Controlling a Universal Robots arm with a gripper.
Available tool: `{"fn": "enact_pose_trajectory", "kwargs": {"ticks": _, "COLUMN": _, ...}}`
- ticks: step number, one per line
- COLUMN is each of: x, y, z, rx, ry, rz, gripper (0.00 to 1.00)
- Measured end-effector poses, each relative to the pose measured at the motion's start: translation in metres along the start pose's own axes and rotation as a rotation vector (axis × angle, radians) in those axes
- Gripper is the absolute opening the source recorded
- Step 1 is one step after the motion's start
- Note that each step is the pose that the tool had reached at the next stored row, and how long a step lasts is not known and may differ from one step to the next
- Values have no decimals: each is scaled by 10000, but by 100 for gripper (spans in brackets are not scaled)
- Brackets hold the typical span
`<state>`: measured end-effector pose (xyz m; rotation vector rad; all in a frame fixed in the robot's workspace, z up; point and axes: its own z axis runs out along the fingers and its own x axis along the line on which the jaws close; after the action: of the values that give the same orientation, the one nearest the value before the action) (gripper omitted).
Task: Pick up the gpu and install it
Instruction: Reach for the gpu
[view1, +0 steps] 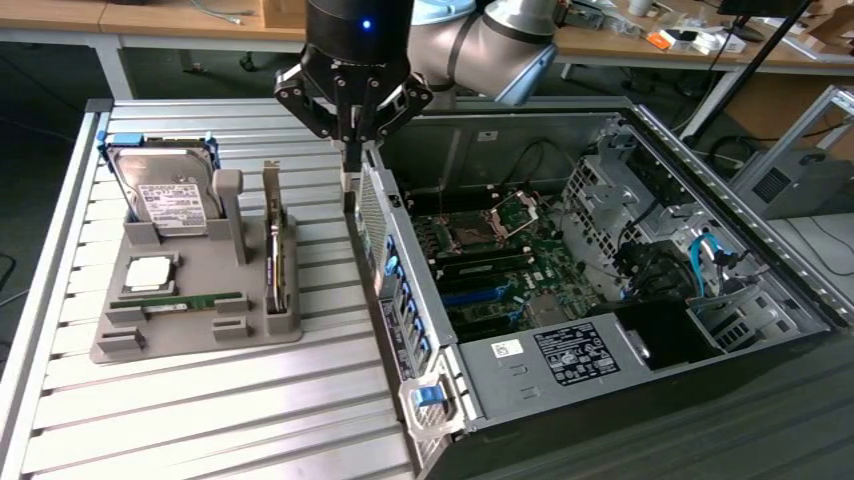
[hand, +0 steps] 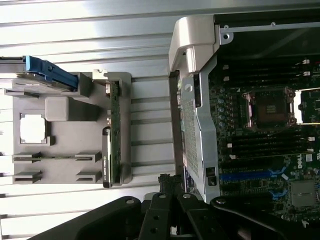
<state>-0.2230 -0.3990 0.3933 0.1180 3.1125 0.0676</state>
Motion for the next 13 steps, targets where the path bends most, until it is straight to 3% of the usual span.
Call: {"fn": "enact_pose_trajectory", "kwargs": {"ticks": 13, "x": 76, "y": -5, "z": -2, "rx": -1, "ry": 0, "rz": 0, "gripper": 11}}
